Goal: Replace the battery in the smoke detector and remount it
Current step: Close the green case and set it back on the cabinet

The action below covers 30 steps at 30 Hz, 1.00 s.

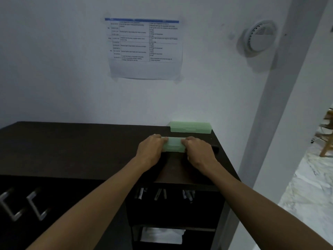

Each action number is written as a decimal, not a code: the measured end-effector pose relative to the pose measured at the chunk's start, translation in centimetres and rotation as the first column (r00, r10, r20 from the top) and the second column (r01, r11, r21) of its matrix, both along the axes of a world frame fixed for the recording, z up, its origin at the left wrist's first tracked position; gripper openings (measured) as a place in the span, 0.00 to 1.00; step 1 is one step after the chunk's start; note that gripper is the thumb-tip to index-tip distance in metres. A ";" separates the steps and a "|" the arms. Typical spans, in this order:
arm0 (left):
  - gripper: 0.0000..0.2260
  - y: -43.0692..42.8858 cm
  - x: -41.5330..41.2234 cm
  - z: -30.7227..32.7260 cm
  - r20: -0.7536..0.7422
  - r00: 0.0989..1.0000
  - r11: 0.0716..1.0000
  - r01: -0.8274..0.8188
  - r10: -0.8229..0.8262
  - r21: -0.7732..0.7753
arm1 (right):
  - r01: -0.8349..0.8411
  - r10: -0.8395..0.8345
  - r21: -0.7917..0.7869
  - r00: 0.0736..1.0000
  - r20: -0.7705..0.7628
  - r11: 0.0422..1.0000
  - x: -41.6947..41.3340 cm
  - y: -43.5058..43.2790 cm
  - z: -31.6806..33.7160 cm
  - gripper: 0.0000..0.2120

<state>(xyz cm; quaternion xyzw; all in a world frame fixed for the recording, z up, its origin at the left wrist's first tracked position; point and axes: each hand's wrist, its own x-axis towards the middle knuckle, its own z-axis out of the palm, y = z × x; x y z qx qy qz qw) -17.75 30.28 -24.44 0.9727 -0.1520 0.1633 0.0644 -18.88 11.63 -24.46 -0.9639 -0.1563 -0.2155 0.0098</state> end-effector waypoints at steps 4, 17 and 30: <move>0.23 0.6 1.3 0.7 -0.100 0.993 0.997 0.060 -0.065 -0.052 | -0.054 0.054 -0.025 0.998 -0.018 0.998 0.6 0.6 0.9 0.16; 0.24 1.0 1.8 0.7 -0.075 0.993 0.978 0.079 -0.095 -0.193 | -0.178 0.154 -0.408 0.984 -0.092 0.896 1.7 1.9 1.5 0.13; 0.40 2.6 1.7 -0.5 -0.210 0.974 0.687 -0.098 -0.081 -0.720 | -0.200 0.195 -0.209 0.980 -0.043 0.957 2.3 1.5 2.0 0.06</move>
